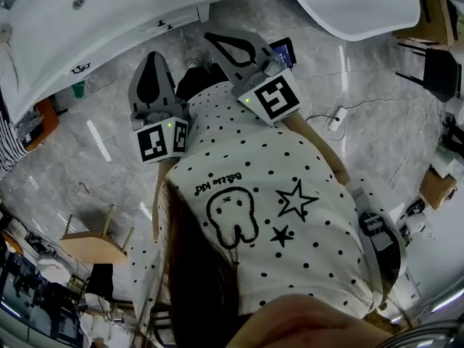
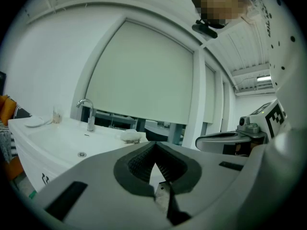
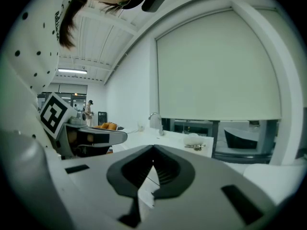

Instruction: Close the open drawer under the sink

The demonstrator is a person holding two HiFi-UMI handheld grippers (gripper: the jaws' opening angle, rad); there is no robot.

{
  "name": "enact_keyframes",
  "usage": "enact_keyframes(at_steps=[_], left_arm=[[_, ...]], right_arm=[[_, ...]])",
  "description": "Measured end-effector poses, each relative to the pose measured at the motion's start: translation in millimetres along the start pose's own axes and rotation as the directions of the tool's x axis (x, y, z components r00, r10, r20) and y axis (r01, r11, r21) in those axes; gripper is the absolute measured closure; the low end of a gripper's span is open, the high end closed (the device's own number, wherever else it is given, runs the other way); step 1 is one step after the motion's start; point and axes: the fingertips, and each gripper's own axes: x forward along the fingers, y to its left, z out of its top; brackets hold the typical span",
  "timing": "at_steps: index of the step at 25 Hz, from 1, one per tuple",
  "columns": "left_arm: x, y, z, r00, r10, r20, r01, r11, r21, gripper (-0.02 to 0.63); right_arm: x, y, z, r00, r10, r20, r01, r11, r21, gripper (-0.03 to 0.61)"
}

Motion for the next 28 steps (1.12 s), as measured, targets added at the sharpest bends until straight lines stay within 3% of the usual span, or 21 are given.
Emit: enact_keyframes(at_steps=[28], left_arm=[[1.3,3.9,5.2,1.0,0.009,0.023,-0.009,1.0,-0.005,0.611]], right_arm=[[3.7,-4.4,5.0,1.0,-0.002,0.013,0.002,1.0,-0.015,0.566]])
